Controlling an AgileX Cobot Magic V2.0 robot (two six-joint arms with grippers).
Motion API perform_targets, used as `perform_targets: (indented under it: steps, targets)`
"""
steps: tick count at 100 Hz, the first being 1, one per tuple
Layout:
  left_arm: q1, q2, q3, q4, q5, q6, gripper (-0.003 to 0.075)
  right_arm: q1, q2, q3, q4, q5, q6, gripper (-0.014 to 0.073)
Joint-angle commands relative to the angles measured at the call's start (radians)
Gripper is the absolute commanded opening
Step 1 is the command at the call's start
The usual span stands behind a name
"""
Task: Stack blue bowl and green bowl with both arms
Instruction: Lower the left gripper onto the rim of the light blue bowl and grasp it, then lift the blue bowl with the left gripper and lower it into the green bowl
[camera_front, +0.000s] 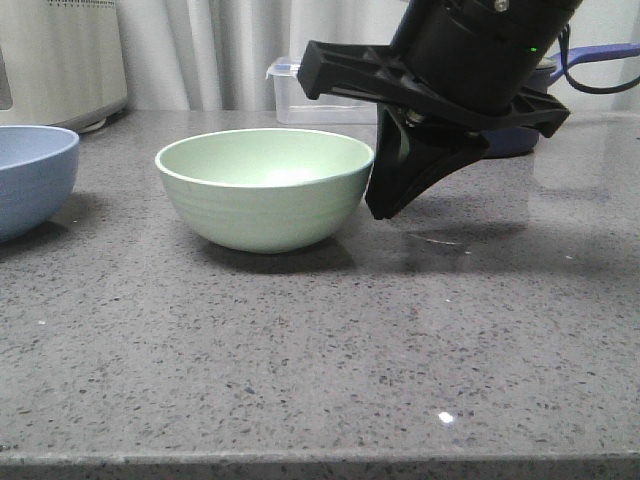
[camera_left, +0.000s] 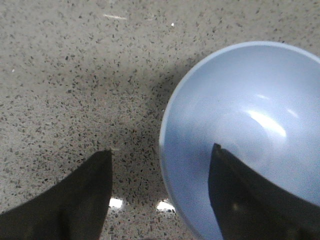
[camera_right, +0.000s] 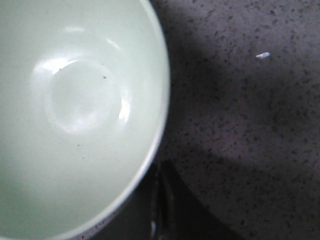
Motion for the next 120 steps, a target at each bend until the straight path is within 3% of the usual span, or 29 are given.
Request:
perform_targets:
  steps: [1,32,39,63,97,120]
  targets:
    - [0.001,0.022,-0.042,-0.010,-0.030,0.001,0.0405,0.005,-0.032,-0.023,0.010,-0.036,-0.005,-0.0067]
    - [0.001,0.084,-0.053,-0.012,-0.036,0.002,0.0379,0.005,-0.032,-0.023,0.010,-0.036,-0.005,-0.0067]
    - [0.001,0.086,-0.053,-0.012,-0.036,0.002,0.0314,0.005,-0.032,-0.023,0.010,-0.036,-0.005,-0.0067]
    - [0.001,0.086,-0.053,-0.012,-0.036,0.002,-0.0022,0.005,-0.032,-0.023,0.010,-0.036,-0.005,-0.0067]
    - [0.001,0.086,-0.087,-0.039,-0.005,0.033,-0.0020,0.005,-0.032,-0.023,0.010,-0.036,-0.005,-0.0067]
    - [-0.004,0.086,-0.215,-0.256,0.078,0.225,-0.0020,0.005,-0.032,-0.023,0.010,-0.037,-0.005,-0.0067]
